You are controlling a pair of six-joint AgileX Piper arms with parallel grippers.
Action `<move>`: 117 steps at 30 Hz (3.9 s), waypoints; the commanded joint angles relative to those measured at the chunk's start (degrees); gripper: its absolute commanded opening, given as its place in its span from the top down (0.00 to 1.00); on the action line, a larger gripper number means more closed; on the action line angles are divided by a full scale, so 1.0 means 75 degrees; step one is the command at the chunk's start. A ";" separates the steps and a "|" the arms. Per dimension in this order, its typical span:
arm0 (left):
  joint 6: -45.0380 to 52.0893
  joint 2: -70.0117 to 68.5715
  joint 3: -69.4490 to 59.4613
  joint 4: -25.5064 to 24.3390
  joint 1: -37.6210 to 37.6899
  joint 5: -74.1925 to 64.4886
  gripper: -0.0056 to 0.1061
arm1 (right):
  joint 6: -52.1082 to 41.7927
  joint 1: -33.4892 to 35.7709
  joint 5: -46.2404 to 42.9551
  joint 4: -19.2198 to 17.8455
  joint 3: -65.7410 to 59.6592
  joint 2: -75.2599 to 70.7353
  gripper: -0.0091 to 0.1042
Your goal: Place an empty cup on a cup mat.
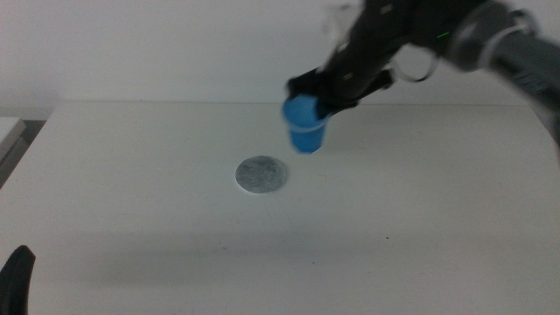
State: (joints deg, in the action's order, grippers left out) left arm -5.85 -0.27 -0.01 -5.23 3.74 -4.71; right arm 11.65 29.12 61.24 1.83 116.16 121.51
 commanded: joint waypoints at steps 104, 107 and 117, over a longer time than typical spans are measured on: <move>-0.0028 0.0037 0.0002 0.0023 0.0026 0.0083 0.11 | -0.0289 -0.1088 -0.2370 -0.1163 -0.4764 -0.8326 0.24; -0.0028 0.0037 0.0002 0.0023 0.0026 0.0083 0.11 | -0.0463 -0.1638 -0.4210 -0.0576 -0.6731 -0.9390 0.24; -0.0028 0.0037 0.0002 0.0023 0.0026 0.0083 0.11 | -0.0880 -0.3115 -0.5786 -0.0337 -1.0908 -1.1463 0.10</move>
State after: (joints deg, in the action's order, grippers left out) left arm -5.85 -0.27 -0.01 -5.23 3.74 -4.71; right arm 5.80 6.77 20.51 -0.76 37.11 37.03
